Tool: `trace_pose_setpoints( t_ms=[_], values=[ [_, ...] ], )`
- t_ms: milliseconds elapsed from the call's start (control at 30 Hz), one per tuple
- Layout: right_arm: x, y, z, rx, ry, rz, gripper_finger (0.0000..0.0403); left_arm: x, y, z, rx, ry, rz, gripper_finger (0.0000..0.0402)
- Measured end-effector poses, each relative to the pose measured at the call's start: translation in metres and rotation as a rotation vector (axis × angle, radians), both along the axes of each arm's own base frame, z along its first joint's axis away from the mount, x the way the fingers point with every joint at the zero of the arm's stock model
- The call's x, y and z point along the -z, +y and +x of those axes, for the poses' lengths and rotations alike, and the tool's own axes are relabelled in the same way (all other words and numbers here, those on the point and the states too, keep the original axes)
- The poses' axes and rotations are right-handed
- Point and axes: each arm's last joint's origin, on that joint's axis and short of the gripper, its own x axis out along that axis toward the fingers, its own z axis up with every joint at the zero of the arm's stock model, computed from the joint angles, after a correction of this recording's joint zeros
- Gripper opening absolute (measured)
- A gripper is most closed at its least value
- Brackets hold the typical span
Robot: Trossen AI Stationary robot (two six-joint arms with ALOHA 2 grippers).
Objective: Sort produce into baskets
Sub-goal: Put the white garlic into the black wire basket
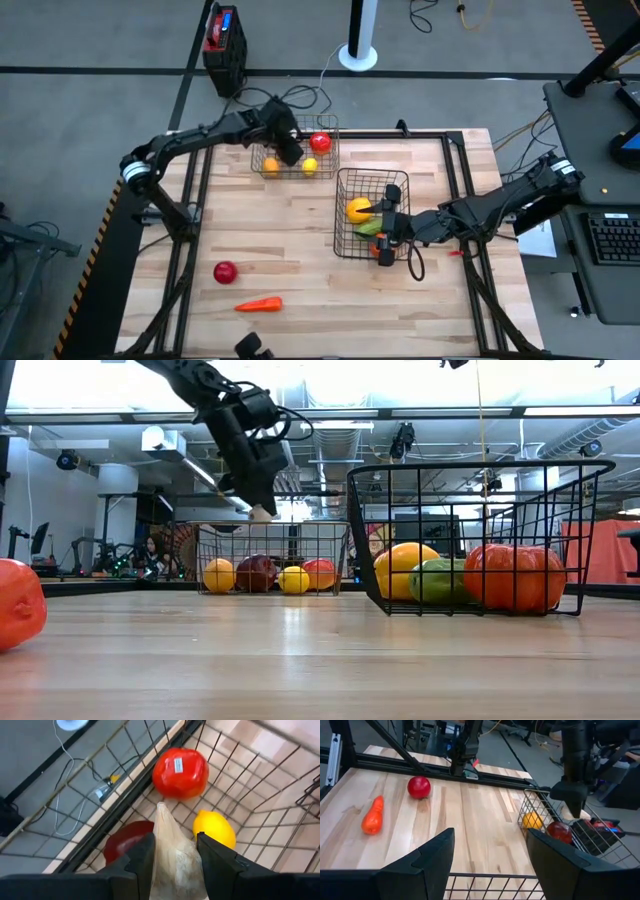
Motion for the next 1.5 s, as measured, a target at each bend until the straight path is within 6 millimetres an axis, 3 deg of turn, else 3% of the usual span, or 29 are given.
trace_pose_setpoints(
  t_ms=[400, 567, 833, 1067, 1500],
  values=[
    [0.002, 0.0, 0.0, 0.002, 0.002, 0.006, 0.0238, 0.001, -0.014, 0.003, 0.026, 0.005, -0.021, 0.0116],
    [0.005, 0.0, 0.0, 0.003, 0.01, 0.003, 0.0238, -0.007, -0.059, 0.034, 0.309, -0.162, -0.116, 0.0116],
    [0.015, -0.005, -0.002, 0.126, 0.011, -0.01, 0.0238, -0.036, -0.14, 0.073, 0.624, -0.423, 0.046, 0.0116],
    [0.029, -0.006, -0.005, 0.175, 0.017, 0.062, 0.0238, -0.054, -0.183, 0.087, 0.766, -0.657, 0.169, 0.0116],
    [0.026, -0.006, -0.003, 0.193, -0.051, 0.083, 0.0238, -0.02, -0.194, 0.082, 0.714, -0.882, 0.229, 0.0116]
  ],
)
